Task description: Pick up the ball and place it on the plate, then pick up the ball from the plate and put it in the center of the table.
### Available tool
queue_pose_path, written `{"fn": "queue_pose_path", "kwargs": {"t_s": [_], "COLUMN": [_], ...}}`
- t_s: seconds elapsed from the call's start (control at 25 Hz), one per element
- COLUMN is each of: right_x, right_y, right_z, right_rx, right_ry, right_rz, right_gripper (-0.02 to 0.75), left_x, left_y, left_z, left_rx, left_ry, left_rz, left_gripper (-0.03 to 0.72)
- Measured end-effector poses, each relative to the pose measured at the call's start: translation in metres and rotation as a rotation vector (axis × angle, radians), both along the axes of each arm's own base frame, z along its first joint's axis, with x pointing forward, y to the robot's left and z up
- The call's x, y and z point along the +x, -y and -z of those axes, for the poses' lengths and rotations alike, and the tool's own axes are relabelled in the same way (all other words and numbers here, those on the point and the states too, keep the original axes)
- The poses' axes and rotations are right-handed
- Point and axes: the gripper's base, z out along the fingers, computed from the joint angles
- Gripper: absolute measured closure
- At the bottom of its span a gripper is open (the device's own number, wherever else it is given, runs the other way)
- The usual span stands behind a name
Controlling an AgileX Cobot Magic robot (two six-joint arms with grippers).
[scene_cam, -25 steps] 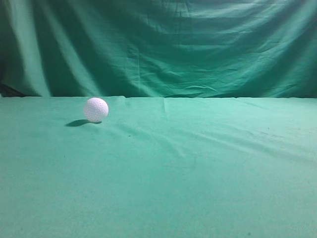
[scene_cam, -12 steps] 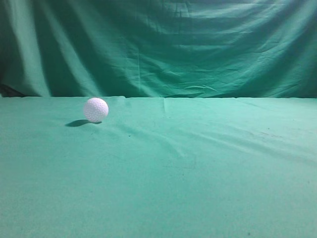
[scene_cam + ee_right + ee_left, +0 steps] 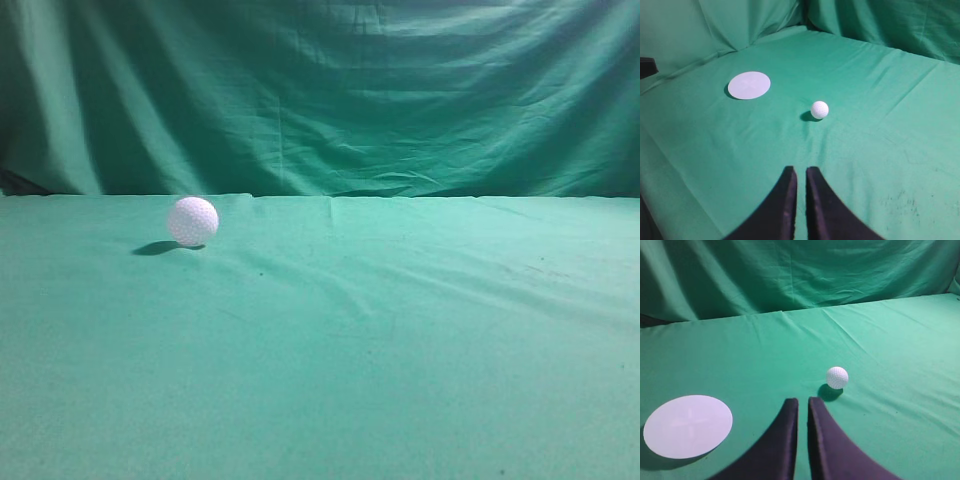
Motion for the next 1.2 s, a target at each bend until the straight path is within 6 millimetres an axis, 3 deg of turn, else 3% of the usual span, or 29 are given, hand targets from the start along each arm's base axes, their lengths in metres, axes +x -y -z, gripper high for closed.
{"fn": "queue_pose_path", "kwargs": {"t_s": [0.28, 0.52, 0.76, 1.08, 1.2], "right_x": [0.0, 0.001, 0.004, 0.002, -0.001], "right_y": [0.001, 0.001, 0.003, 0.007, 0.016], "right_z": [0.03, 0.029, 0.03, 0.036, 0.036], "right_rx": [0.113, 0.151, 0.028, -0.031, -0.023], "right_ry": [0.011, 0.04, 0.157, 0.125, 0.137], "right_rz": [0.029, 0.038, 0.035, 0.035, 0.108], "right_gripper": [0.673, 0.673, 0.673, 0.673, 0.673], "left_x": [0.0, 0.0, 0.0, 0.0, 0.0], "left_y": [0.0, 0.0, 0.0, 0.0, 0.0], "left_z": [0.0, 0.0, 0.0, 0.0, 0.0], "left_rx": [0.001, 0.001, 0.001, 0.001, 0.001], "left_ry": [-0.002, -0.002, -0.002, -0.002, -0.002], "left_rz": [0.0, 0.0, 0.0, 0.0, 0.0], "left_gripper": [0.639, 0.639, 0.639, 0.639, 0.639]}}
